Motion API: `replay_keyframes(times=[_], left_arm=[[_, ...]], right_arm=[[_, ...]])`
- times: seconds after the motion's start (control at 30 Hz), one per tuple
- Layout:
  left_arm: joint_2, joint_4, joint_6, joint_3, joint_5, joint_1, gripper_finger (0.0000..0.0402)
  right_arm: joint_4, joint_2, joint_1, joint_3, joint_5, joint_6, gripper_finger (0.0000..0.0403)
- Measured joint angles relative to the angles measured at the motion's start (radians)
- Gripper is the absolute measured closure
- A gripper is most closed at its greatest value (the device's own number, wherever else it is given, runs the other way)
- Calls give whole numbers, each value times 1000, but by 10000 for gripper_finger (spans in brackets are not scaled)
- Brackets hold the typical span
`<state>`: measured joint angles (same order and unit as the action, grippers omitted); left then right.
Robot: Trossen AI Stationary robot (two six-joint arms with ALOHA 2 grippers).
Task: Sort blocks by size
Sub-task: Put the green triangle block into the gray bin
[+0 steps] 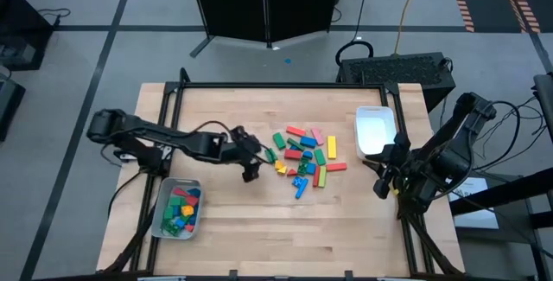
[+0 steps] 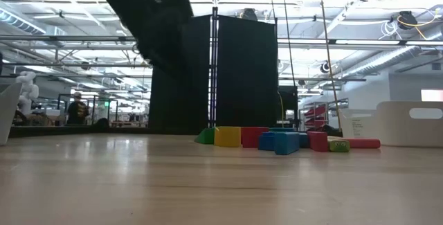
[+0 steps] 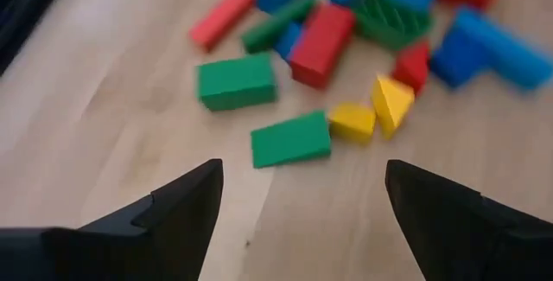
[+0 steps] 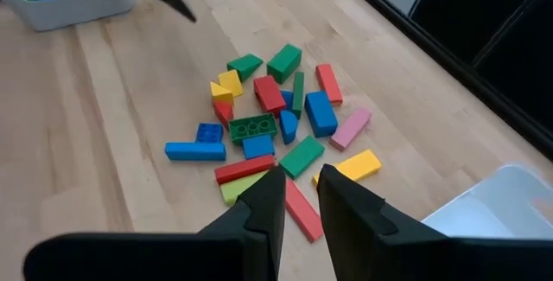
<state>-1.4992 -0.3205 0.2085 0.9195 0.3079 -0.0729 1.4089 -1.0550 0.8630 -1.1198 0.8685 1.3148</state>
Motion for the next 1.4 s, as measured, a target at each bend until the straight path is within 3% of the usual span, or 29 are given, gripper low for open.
replay_keyframes(times=[0.1,0.4,0.6,0.7,0.9,1.4], left_arm=[[-63,13,-155,0,-41,16,77],[-118,52,-378,60,-139,96,77],[-118,80,-484,92,-318,150,77],[-119,77,-551,92,-355,157,77],[-140,129,-686,92,-367,169,77],[-310,164,-741,92,-367,185,77]], right_arm=[[-17,0,0,47,-5,45,335],[-104,0,0,143,-11,112,335],[-104,0,0,143,-11,98,334],[-102,0,0,143,-11,94,334],[-97,0,0,143,-11,76,335],[-92,0,0,143,-37,78,335]])
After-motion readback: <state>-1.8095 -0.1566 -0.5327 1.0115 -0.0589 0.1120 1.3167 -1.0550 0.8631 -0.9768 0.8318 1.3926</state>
